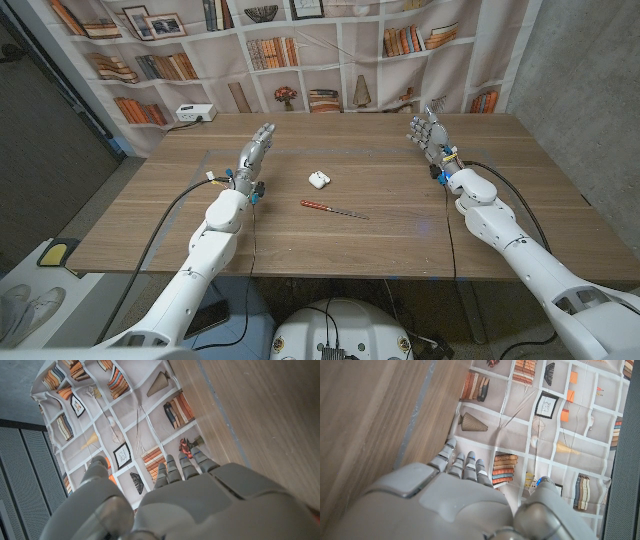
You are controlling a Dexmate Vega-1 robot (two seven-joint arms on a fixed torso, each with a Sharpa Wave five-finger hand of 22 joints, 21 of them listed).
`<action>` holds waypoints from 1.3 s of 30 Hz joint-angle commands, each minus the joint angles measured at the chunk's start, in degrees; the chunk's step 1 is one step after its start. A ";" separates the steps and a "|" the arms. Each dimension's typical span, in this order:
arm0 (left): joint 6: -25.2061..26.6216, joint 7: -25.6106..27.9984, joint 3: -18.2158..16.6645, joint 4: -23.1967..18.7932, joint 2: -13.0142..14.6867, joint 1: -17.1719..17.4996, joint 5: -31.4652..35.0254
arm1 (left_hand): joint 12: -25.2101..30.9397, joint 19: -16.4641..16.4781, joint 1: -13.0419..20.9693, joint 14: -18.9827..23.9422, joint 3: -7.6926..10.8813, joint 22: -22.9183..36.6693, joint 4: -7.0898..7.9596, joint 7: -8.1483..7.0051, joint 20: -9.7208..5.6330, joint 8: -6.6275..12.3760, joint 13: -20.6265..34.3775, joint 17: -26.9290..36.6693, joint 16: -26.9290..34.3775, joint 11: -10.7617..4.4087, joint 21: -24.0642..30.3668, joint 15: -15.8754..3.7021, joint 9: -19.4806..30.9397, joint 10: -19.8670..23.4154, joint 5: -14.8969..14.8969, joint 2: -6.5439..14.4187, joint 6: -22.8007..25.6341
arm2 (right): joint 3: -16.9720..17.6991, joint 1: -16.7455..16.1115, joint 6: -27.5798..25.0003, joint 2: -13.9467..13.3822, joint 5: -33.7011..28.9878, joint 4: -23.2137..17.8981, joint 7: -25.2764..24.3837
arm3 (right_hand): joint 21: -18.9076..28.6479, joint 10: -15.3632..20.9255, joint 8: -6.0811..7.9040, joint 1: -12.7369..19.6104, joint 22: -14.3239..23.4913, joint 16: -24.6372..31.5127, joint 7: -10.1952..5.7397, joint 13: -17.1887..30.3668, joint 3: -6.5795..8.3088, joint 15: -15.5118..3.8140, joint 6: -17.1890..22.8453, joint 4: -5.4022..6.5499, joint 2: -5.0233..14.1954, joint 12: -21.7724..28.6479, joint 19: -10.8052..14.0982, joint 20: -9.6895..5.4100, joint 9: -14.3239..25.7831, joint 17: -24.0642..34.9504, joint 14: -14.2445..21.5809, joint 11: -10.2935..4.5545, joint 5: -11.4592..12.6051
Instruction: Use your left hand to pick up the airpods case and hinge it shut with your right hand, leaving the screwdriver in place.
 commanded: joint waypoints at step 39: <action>9.24 16.62 3.82 -11.15 2.04 5.44 17.99 | 1.93 -1.89 3.73 -2.92 -0.19 0.12 -1.11 0.03 -2.71 -0.15 0.63 0.21 -1.02 -0.95 -3.43 -0.50 0.24 6.01 0.80 -1.76 -2.00 | 0.61 1.72 0.58 0.19 0.83 3.58 2.52 | -1.64 -0.55 0.26 0.65 0.34 0.34 0.15 0.18 -0.05 0.24 -0.55 -0.61 0.38 -0.16 0.18 0.18 0.26 -0.80 -0.76 0.34 0.09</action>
